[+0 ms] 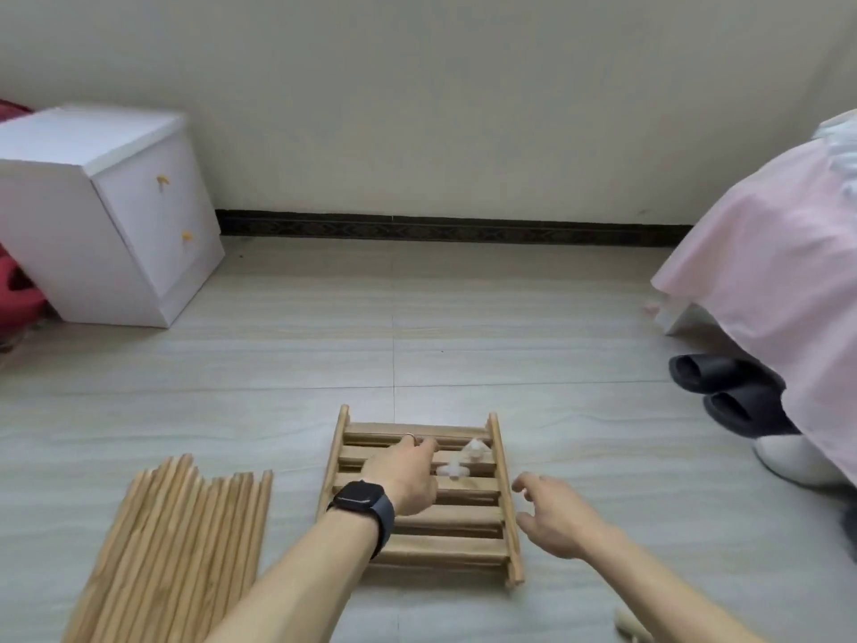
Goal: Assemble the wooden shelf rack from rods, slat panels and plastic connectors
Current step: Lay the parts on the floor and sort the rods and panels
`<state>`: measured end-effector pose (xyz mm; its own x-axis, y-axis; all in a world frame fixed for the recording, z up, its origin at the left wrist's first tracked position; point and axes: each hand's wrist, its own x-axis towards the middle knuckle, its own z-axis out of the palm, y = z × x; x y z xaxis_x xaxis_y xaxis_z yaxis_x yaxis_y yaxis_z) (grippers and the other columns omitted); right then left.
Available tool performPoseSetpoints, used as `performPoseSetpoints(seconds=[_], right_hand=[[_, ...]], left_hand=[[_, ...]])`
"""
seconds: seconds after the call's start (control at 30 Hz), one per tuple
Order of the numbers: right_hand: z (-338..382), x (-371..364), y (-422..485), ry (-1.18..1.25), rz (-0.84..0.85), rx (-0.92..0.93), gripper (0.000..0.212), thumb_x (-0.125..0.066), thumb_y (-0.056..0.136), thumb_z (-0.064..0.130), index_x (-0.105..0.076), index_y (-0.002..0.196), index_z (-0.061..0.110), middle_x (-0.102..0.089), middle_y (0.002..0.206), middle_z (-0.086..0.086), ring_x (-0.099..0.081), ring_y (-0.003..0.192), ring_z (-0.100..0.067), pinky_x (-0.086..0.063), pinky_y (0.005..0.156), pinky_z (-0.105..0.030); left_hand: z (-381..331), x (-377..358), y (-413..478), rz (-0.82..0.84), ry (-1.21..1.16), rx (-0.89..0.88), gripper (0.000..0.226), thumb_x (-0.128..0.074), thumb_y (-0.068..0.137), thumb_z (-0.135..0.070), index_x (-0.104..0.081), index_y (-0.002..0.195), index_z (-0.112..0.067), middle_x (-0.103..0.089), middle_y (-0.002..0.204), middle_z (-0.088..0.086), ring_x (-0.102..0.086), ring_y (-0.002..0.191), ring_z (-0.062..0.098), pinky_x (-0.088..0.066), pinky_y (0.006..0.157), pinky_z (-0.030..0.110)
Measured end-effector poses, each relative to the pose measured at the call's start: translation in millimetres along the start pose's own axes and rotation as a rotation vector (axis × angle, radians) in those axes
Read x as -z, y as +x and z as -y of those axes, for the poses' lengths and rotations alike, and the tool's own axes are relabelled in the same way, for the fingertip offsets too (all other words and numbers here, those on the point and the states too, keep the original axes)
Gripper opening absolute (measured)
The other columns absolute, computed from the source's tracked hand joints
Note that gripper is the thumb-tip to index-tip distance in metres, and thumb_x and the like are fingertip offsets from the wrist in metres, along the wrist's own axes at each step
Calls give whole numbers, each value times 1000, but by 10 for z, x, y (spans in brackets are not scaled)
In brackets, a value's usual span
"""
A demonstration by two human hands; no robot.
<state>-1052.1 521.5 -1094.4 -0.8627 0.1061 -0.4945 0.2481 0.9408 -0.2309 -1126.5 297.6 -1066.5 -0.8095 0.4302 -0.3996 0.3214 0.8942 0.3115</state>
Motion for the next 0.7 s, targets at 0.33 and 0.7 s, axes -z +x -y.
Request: performPoseSetpoints(seconds=[0.33, 0.7], right_hand=[[-47, -603, 1082, 138, -189, -44, 55, -52, 98, 34, -37, 150, 25, -50, 134, -8, -53, 123, -30, -48, 98, -40], [159, -624, 1902, 119, -271, -193, 37, -55, 97, 46, -59, 123, 21, -42, 158, 0, -62, 111, -36, -45, 79, -39]], left_hand=[[205, -920, 986, 85, -199, 67, 60, -48, 98, -36, -28, 154, -30, -43, 148, 8, -56, 123, 31, -51, 99, 46], [118, -1210, 1590, -34, -453, 247, 40, -47, 99, -53, -55, 129, -29, -67, 122, 0, -62, 111, 25, -52, 87, 37]])
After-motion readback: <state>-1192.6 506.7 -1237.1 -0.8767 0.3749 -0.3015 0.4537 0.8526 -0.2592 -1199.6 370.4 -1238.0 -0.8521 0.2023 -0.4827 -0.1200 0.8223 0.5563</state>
